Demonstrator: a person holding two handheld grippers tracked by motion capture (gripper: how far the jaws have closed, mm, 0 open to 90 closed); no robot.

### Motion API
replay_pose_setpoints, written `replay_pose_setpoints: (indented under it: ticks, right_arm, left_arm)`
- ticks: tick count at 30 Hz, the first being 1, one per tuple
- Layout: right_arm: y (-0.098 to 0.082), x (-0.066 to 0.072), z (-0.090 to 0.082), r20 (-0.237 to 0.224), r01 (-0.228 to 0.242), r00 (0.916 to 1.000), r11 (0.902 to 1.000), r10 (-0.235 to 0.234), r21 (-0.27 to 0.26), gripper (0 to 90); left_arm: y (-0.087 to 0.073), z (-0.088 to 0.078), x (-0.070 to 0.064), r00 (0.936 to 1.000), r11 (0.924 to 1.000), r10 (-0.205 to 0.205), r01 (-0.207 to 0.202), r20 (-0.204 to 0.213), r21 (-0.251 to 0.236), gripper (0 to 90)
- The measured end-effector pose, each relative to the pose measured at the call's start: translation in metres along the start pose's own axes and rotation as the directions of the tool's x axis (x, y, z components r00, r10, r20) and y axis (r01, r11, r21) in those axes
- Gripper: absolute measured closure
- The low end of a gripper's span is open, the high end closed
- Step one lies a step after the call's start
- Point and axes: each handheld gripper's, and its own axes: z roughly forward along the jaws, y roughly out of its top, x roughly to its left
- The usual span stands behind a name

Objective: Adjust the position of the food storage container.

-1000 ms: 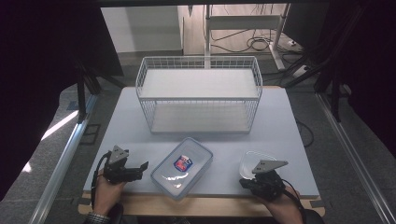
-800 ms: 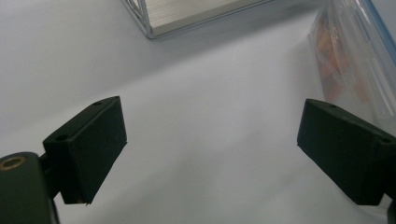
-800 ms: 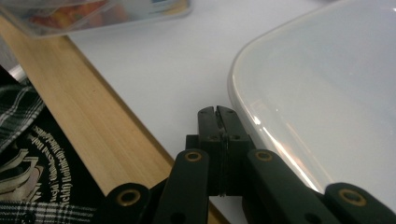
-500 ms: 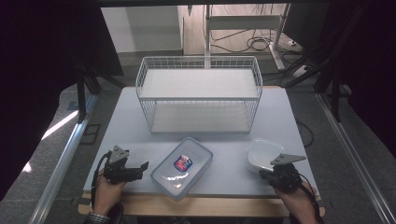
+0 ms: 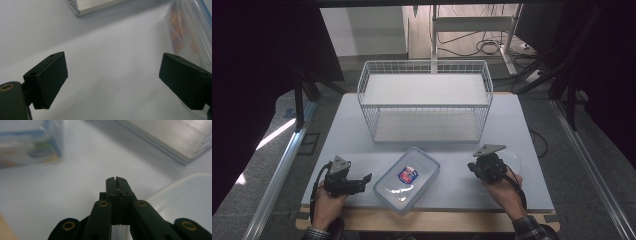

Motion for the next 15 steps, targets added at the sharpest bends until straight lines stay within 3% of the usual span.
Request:
replay_pose_setpoints:
  ticks: [2,5,7,9,10,12,13,15]
  right_arm:
    - [-0.003,-0.003,0.001,-0.005,-0.011,0.9999,0.9999,0.011,0.002,89.6]
    - [-0.010,-0.005,-0.005,0.060,0.010,0.9981,0.9997,-0.011,0.023,89.6]
    - [-0.015,-0.009,-0.009,0.063,-0.016,0.9979,0.9997,0.015,0.018,89.6]
    - [-0.016,-0.009,-0.011,0.061,-0.007,0.9981,1.0000,0.006,0.006,89.5]
    - [-0.014,-0.008,-0.012,0.041,-0.008,0.9991,0.9999,0.008,-0.006,89.4]
    - [-0.009,-0.005,-0.011,-0.014,-0.007,0.9999,0.9993,0.006,-0.036,89.1]
    - [-0.006,-0.002,-0.009,-0.028,-0.006,0.9996,0.9989,0.005,-0.045,88.9]
    - [0.000,0.001,-0.005,-0.059,-0.012,0.9982,0.9979,0.008,-0.063,88.6]
  left_arm:
    - [0.001,-0.002,0.000,0.9998,0.9998,-0.019,0.019,0.006,0.010,8.4]
    - [0.002,-0.008,-0.002,0.9980,0.9987,-0.046,0.046,0.044,0.022,7.4]
    - [-0.002,-0.016,-0.005,0.9963,0.9983,-0.055,0.054,0.066,0.024,6.7]
    - [-0.009,-0.025,-0.010,0.9934,0.9977,-0.062,0.060,0.096,0.030,8.0]
    - [-0.013,-0.031,-0.013,0.9910,0.9978,-0.063,0.059,0.118,0.029,12.4]
    - [-0.022,-0.044,-0.021,0.9789,0.9983,-0.050,0.043,0.198,0.039,25.5]
    - [-0.023,-0.046,-0.024,0.9733,0.9987,-0.036,0.026,0.227,0.044,37.1]
    - [-0.024,-0.048,-0.033,0.9647,0.9956,0.002,-0.027,0.263,0.089,50.7]
